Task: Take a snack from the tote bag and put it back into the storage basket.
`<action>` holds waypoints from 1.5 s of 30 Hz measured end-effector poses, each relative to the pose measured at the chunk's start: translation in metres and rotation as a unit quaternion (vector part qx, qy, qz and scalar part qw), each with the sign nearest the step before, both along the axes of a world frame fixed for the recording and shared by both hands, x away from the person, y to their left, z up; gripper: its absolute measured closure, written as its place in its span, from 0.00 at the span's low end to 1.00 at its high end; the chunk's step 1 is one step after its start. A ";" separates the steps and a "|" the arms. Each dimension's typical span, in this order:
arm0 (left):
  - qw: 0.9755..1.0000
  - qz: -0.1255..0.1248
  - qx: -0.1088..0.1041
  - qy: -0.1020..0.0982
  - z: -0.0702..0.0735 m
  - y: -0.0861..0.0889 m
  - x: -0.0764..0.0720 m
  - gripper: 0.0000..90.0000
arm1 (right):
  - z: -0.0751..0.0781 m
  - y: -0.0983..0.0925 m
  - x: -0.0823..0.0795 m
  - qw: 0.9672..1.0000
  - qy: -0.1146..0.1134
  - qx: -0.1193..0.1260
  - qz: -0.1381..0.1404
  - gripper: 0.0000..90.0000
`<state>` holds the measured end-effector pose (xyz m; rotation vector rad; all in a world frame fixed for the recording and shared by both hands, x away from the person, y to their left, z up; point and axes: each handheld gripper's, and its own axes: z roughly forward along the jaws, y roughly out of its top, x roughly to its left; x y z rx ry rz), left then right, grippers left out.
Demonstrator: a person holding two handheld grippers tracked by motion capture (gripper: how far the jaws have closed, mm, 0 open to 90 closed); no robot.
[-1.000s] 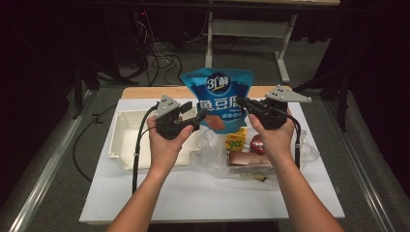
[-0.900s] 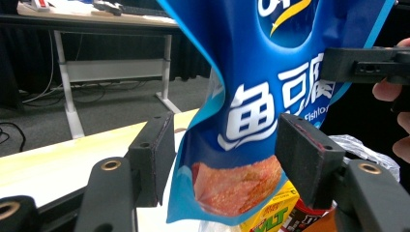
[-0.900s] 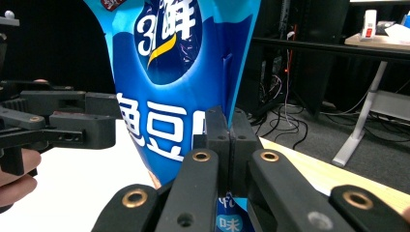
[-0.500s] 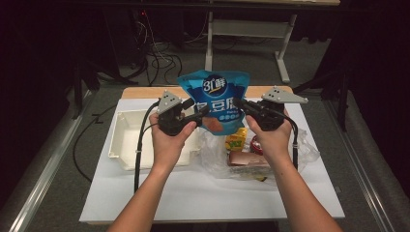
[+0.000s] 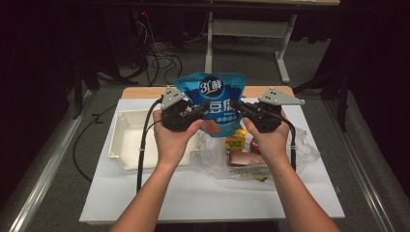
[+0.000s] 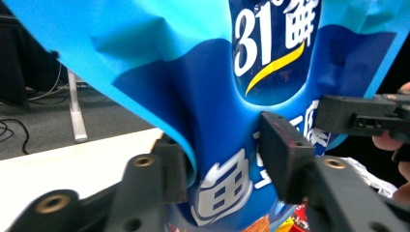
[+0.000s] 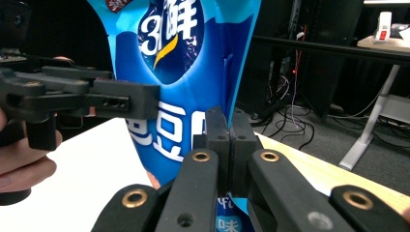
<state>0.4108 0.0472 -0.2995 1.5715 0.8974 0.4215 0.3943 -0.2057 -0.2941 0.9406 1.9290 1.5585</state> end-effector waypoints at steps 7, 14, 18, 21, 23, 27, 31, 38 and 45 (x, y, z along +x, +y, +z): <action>1.000 0.002 0.020 -0.006 0.005 -0.001 -0.001 0.96 | 0.000 0.004 -0.001 1.000 -0.006 -0.004 0.008 1.00; 1.000 -0.001 0.001 0.006 0.007 0.008 0.000 1.00 | 0.001 0.004 -0.002 1.000 -0.011 0.008 0.008 0.92; 1.000 0.001 -0.005 0.009 0.007 0.014 0.002 1.00 | 0.003 -0.001 -0.001 1.000 -0.002 0.020 0.015 0.67; 1.000 0.003 -0.001 0.004 0.009 0.016 0.001 1.00 | 0.002 -0.003 -0.001 1.000 0.006 0.015 0.025 0.53; 1.000 0.005 -0.002 0.000 0.010 0.017 0.000 1.00 | 0.001 -0.004 -0.002 1.000 0.010 0.008 0.024 0.46; 1.000 0.008 -0.011 0.001 0.013 0.022 0.001 1.00 | -0.001 -0.008 -0.003 1.000 0.013 0.006 0.018 0.41; 1.000 0.012 -0.010 -0.005 0.015 0.028 0.001 1.00 | -0.005 -0.012 -0.005 1.000 0.014 0.006 0.016 0.38; 1.000 0.023 -0.010 -0.009 0.018 0.041 0.001 1.00 | -0.015 -0.019 -0.009 1.000 0.024 0.008 0.011 0.36; 0.999 0.035 0.001 -0.010 0.016 0.054 0.002 1.00 | -0.024 -0.026 -0.013 0.999 0.031 0.008 0.007 0.35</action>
